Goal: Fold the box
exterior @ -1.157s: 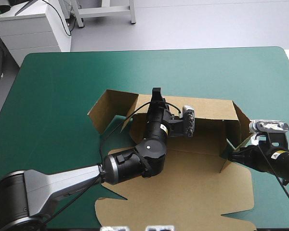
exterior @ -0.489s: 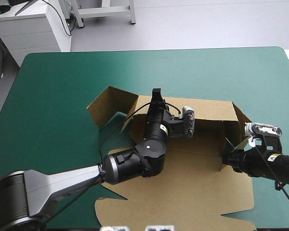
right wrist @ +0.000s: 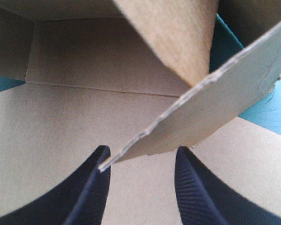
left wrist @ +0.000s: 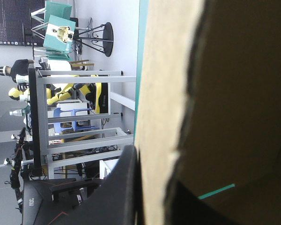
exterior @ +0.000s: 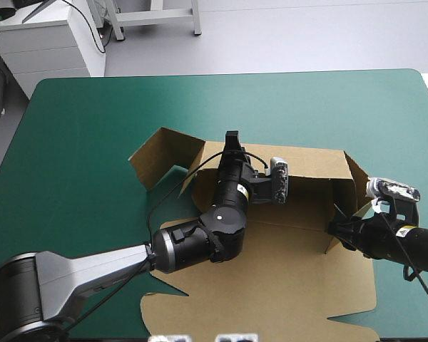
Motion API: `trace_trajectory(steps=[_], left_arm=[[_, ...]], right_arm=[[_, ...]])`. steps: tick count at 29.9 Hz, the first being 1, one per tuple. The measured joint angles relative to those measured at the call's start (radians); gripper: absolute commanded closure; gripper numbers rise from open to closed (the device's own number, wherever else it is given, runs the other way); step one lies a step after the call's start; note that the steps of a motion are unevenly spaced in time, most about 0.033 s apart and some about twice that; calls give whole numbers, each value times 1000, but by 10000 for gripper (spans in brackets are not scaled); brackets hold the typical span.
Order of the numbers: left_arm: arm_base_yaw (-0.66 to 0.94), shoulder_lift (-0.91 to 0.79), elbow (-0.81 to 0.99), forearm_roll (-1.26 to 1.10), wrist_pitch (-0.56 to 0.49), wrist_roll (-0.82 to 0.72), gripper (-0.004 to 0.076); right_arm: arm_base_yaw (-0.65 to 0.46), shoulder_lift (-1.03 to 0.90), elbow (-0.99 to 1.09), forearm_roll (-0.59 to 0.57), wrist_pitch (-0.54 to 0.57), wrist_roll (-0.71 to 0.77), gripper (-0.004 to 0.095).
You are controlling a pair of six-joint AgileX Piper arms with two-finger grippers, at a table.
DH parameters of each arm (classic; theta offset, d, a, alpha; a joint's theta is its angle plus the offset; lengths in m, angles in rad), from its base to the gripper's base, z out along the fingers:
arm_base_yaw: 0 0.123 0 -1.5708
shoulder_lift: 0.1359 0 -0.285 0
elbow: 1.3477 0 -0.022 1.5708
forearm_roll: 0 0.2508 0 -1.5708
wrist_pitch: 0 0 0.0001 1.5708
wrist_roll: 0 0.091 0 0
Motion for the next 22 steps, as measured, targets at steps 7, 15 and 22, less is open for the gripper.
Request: trace_trajectory(steps=[7, 15, 22], left_arm=[[0, 0, 0, 1, -1, 0, 731], [0, 0, 0, 0, -3, 0, 731], [0, 0, 0, 0, 3, 0, 731]], right_arm=[[0, 0, 0, -10, -119, 55, 494], [0, 0, 0, -209, -137, 109, 871], [0, 0, 0, -296, -147, 113, 916]])
